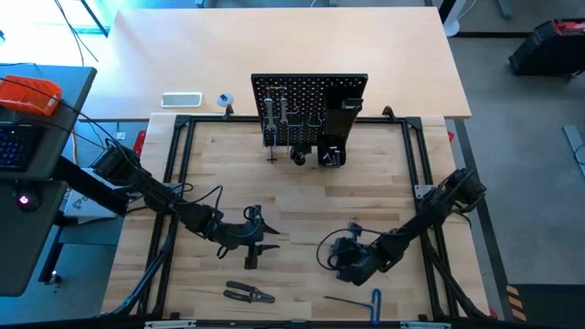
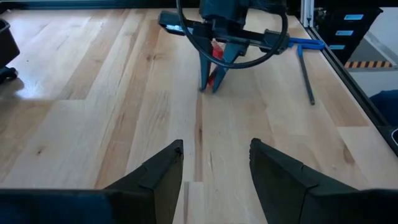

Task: Hang tools onto peg board
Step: Put the black nut into the top peg board bin

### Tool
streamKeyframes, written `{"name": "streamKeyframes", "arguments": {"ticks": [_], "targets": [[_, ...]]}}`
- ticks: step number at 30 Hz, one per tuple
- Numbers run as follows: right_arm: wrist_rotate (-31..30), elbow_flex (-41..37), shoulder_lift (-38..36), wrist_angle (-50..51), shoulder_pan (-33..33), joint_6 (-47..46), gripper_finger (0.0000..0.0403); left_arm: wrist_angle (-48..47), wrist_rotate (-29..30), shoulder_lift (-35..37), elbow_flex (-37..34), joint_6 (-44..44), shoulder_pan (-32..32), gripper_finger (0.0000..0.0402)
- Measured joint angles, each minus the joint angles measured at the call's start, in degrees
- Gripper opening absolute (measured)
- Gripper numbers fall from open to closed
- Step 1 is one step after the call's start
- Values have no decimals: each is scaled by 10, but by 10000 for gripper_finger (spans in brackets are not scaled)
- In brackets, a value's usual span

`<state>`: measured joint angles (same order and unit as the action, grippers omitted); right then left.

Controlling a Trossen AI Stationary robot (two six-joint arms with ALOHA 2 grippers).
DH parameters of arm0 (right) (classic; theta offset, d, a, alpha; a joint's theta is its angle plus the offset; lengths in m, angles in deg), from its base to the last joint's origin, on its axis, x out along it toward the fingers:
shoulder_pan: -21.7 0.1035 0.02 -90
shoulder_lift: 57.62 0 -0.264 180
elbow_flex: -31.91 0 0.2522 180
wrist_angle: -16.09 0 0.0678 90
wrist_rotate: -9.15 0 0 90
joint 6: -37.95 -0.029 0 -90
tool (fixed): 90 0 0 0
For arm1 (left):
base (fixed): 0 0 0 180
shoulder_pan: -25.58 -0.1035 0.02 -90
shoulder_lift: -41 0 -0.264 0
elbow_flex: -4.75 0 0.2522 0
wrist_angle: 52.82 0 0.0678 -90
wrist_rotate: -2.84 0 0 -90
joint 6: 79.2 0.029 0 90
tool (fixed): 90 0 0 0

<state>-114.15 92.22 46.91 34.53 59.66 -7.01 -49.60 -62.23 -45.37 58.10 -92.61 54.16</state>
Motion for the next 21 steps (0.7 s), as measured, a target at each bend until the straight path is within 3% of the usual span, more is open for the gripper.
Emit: {"name": "streamKeyframes", "arguments": {"ticks": [4, 12, 17, 21], "targets": [[-10, -1, 1, -19, 1, 21, 5, 0, 0, 0, 0, 0, 0, 172], [-18, -2, -19, -34, -1, 54, 6, 0, 0, 0, 0, 0, 0, 172], [-27, -2, -66, -21, 7, 81, 27, 0, 0, 0, 0, 0, 0, 172], [46, -1, -94, -23, 38, 103, 77, 0, 0, 0, 0, 0, 0, 172]]}}
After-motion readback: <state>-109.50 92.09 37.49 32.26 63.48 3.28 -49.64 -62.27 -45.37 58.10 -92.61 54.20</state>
